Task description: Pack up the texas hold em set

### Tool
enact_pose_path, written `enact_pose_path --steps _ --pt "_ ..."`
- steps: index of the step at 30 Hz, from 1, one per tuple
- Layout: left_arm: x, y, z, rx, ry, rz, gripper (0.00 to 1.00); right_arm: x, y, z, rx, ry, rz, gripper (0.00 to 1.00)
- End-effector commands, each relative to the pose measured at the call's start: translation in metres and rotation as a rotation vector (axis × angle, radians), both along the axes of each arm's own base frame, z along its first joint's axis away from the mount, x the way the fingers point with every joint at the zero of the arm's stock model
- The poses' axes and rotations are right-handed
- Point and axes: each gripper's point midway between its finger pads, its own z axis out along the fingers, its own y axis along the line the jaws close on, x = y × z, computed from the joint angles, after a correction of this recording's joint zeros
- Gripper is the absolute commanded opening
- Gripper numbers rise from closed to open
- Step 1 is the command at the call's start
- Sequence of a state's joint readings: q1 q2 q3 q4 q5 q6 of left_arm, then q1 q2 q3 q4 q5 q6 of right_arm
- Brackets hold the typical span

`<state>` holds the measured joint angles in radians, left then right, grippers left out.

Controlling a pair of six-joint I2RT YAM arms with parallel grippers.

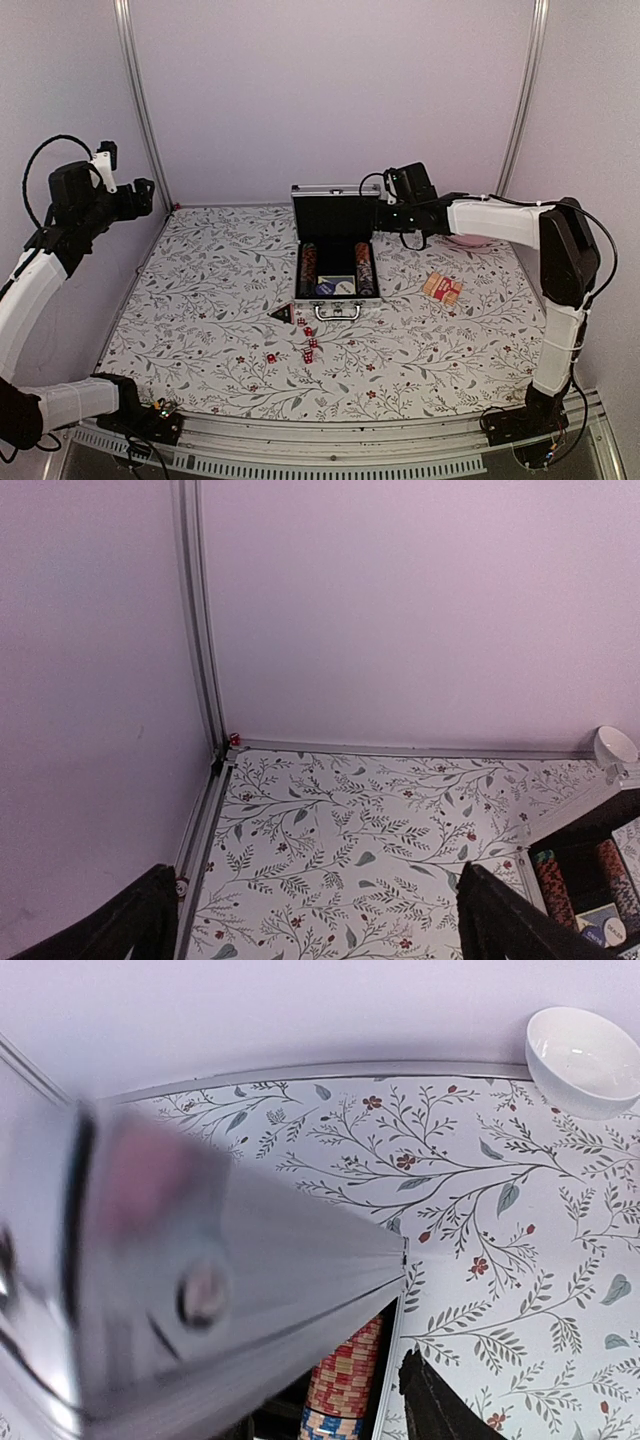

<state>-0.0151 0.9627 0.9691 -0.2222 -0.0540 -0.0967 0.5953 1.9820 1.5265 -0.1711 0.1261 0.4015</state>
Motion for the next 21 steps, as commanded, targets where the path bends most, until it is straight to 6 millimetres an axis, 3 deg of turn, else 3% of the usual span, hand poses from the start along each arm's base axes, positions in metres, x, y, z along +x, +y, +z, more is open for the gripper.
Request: enact_pose_path --steps 1,5,9,17,21 --pt "0.0 0.002 -0.002 0.015 -0.002 0.007 0.97 -0.012 -0.011 0.048 0.054 -0.096 -0.007 0.53" --pt "0.0 0.002 -0.002 0.012 -0.002 0.004 0.97 -0.026 -0.02 0.049 0.067 -0.115 -0.002 0.61" --pt "0.0 0.0 -0.001 0.01 -0.003 -0.003 0.97 -0.021 -0.026 0.04 0.076 -0.096 -0.013 0.62" --pt "-0.001 0.001 0.0 0.009 -0.007 0.0 0.97 0.017 -0.008 0.055 0.106 -0.164 -0.012 0.62" --pt "-0.002 0.002 0.001 0.014 -0.011 0.006 0.97 0.036 -0.003 0.053 0.117 -0.17 -0.013 0.62"
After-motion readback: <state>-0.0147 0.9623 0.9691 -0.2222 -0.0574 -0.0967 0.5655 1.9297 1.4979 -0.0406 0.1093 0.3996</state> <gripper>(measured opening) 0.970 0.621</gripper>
